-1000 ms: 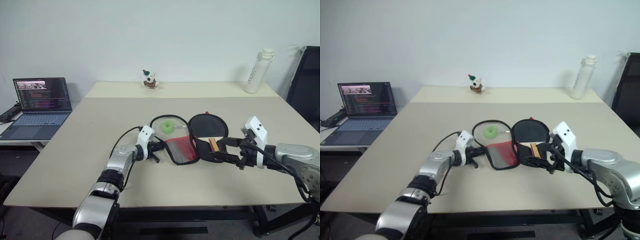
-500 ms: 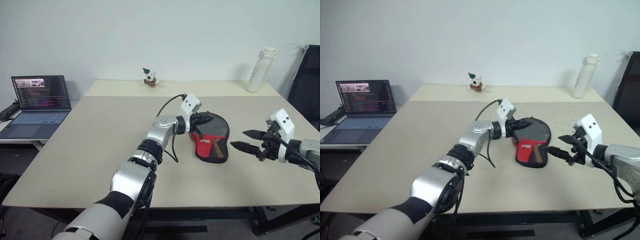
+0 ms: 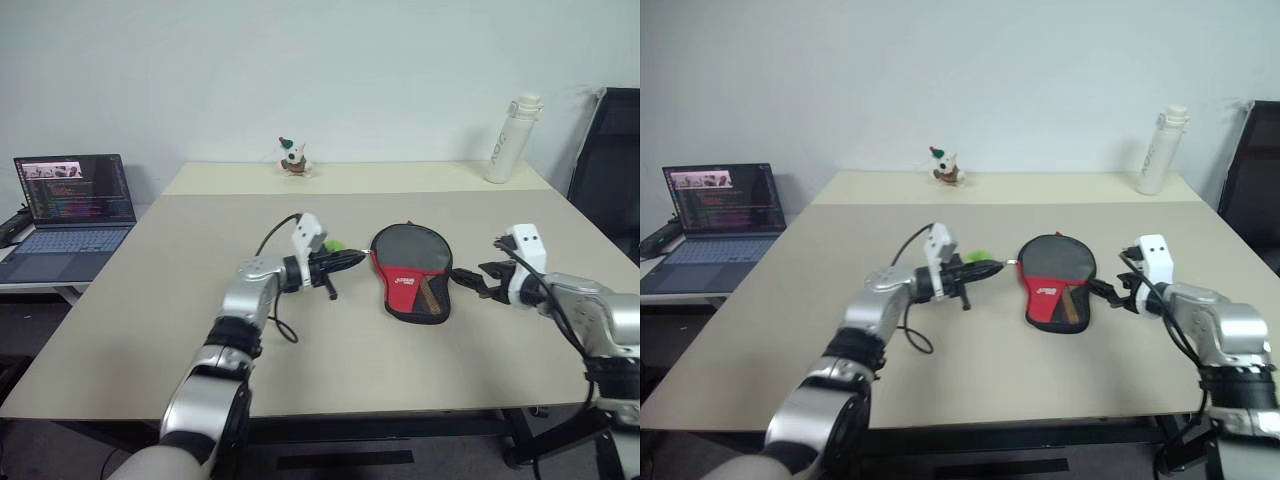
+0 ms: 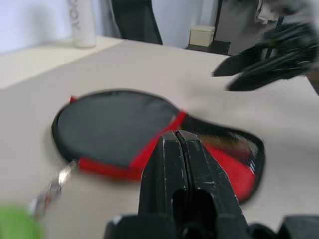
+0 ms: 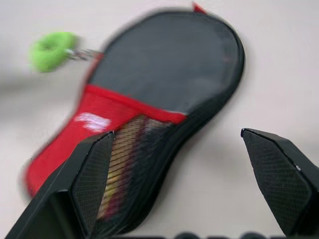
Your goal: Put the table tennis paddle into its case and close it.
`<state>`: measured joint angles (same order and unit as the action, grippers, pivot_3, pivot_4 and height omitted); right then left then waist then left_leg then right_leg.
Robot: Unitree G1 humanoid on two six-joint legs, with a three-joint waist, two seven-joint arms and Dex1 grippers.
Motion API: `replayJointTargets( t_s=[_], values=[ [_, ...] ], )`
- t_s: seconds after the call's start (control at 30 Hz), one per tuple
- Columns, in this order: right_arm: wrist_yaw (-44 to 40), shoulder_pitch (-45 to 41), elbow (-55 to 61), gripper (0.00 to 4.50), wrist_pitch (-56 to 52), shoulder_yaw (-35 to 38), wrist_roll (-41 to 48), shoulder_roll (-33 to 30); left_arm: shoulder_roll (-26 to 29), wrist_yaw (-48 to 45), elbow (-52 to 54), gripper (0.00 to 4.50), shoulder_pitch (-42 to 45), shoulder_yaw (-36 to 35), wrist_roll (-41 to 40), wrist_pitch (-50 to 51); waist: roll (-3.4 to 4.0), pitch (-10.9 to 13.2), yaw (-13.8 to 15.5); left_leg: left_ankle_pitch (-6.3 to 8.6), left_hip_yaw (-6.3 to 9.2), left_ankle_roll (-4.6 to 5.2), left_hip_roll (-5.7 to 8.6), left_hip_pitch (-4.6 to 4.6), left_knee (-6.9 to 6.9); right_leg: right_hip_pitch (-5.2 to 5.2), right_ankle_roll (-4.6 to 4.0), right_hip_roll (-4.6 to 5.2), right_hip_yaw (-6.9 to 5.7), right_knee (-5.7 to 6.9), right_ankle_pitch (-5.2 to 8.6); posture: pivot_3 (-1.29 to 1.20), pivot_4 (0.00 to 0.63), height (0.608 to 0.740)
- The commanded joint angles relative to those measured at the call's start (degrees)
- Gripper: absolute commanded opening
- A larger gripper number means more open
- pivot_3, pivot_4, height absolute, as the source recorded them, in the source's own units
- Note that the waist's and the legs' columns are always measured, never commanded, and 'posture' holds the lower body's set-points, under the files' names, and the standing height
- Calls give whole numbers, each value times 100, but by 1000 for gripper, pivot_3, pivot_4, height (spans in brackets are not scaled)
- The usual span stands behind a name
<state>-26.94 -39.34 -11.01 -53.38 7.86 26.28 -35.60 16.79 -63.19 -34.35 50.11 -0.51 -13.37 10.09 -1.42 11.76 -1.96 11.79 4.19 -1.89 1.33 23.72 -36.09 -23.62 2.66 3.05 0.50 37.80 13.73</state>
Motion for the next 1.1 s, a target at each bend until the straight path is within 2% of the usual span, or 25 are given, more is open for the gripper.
replayJointTargets(
  t_s=[0.03,0.13,0.23,0.4,0.63,0.77,0.97,1.1],
  values=[
    [-7,-463,-790,4476,466,-31,-274,165,340,-206,1475,0,-489,-149,-609,900,0,0,19,0,1,0,-2,1,-1,0,0,1,-1,1,0,0,150,740],
    [-79,-802,-1701,4476,803,-139,-539,341,788,-240,2422,0,-1021,-316,-1041,1573,0,0,5,0,-4,0,-4,0,-1,0,0,4,5,0,0,0,150,740],
    [-249,-984,-2262,4476,1030,-257,-727,455,1072,-33,2842,0,-1206,-480,-1201,1866,0,0,21,0,-1,0,-3,0,-2,0,-1,3,0,1,0,0,150,740],
    [-488,-1107,-2949,4476,1413,-485,-1075,608,1241,221,3208,0,-1355,-549,-1339,2061,-1,-1,11,-1,-6,1,0,-4,-5,4,-1,3,4,3,-1,0,150,740],
    [-867,-1119,-3087,4476,1471,-728,-1305,886,1287,414,3354,0,-1424,-486,-1424,2110,-1,-1,-24,-1,-17,1,-5,-41,-1,22,-2,-9,15,15,0,0,150,740],
    [-999,-1155,-3294,3666,1467,-852,-1447,1084,1311,451,3345,0,-1422,-425,-1399,2083,-6,-4,-96,-1,-31,1,-9,-74,6,43,-3,-13,30,18,2,0,150,740],
    [-1036,-1356,-3857,1572,1491,-745,-1517,1237,1377,463,3329,0,-1510,-358,-1316,2009,-22,-14,-150,-1,-46,1,-14,-86,5,47,-2,-15,44,20,2,0,150,740],
    [-1226,-1559,-4176,420,1472,-681,-1451,1348,1478,425,3396,0,-1645,-356,-1362,2045,-35,-23,-157,-1,-52,1,-17,-91,5,48,-3,-17,48,21,2,0,150,740]
  ],
)
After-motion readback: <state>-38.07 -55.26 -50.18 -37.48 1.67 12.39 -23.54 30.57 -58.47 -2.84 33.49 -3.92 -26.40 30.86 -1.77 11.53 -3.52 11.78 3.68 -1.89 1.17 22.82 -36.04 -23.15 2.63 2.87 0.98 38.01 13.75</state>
